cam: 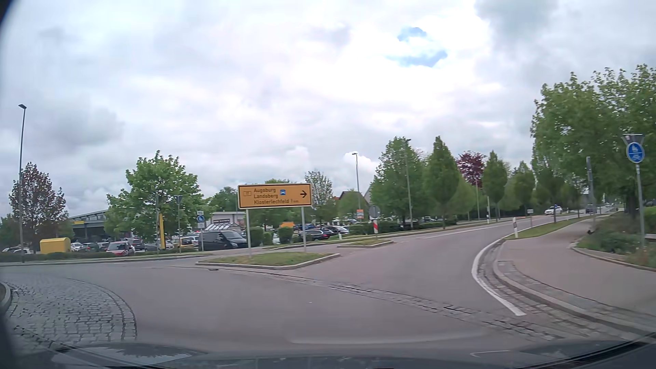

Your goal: Follow the waypoints while adhering to traffic rules and regulations

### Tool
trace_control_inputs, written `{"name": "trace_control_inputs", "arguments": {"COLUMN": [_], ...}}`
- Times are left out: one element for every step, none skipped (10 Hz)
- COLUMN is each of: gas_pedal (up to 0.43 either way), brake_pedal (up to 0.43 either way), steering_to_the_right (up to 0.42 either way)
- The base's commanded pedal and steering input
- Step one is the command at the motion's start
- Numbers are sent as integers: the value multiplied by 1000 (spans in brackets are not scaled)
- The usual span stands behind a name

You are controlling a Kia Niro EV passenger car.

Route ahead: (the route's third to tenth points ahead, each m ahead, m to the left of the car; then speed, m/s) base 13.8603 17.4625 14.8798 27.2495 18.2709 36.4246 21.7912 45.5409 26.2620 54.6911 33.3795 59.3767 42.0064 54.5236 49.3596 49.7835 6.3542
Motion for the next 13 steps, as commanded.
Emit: {"name": "trace_control_inputs", "arguments": {"gas_pedal": [130,130,130,130,130,130,130,130,130,130,130,130,138], "brake_pedal": [6,12,6,6,12,6,6,6,6,6,6,12,6], "steering_to_the_right": [-329,-332,-337,-342,-342,-342,-342,-342,-344,-348,-349,-349,-349]}}
